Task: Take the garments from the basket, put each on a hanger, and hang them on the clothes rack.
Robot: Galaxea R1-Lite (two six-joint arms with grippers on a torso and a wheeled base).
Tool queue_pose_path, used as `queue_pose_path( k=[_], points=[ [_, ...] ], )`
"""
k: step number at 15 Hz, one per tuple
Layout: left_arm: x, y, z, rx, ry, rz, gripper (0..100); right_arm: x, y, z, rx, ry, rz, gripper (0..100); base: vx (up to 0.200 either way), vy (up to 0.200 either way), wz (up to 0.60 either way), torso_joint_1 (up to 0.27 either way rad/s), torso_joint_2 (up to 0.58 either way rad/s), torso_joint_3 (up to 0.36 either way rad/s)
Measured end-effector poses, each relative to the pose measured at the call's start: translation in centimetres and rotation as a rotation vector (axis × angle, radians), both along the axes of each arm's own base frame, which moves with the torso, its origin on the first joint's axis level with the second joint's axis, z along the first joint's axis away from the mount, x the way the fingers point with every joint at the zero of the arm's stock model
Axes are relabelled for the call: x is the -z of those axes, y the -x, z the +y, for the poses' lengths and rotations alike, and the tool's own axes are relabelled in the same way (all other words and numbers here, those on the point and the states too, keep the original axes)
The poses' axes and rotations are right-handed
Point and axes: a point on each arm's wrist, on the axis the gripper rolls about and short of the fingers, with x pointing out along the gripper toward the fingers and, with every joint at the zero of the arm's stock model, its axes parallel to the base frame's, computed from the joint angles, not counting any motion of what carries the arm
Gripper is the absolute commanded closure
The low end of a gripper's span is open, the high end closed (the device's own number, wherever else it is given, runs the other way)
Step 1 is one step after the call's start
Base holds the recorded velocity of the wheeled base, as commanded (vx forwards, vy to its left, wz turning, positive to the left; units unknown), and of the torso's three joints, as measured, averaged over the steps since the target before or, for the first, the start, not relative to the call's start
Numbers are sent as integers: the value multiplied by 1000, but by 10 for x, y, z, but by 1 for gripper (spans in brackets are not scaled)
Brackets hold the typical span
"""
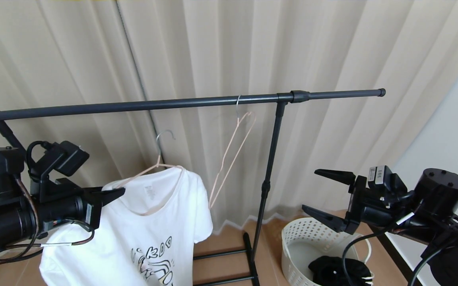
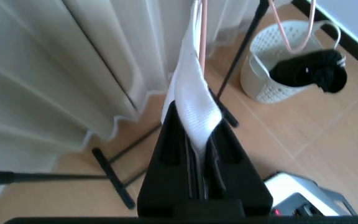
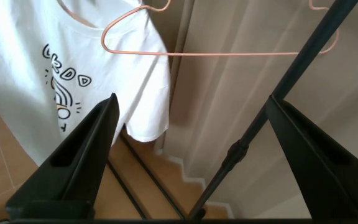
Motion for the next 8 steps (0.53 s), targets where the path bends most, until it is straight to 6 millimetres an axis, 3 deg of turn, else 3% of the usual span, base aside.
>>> queue_pose_path(
  k=[8],
  points=[
    [-19,-12,-1,-41,116,-131,100,0,0,0,1,0,-1,0,0,0,0,0,0,0]
  ],
)
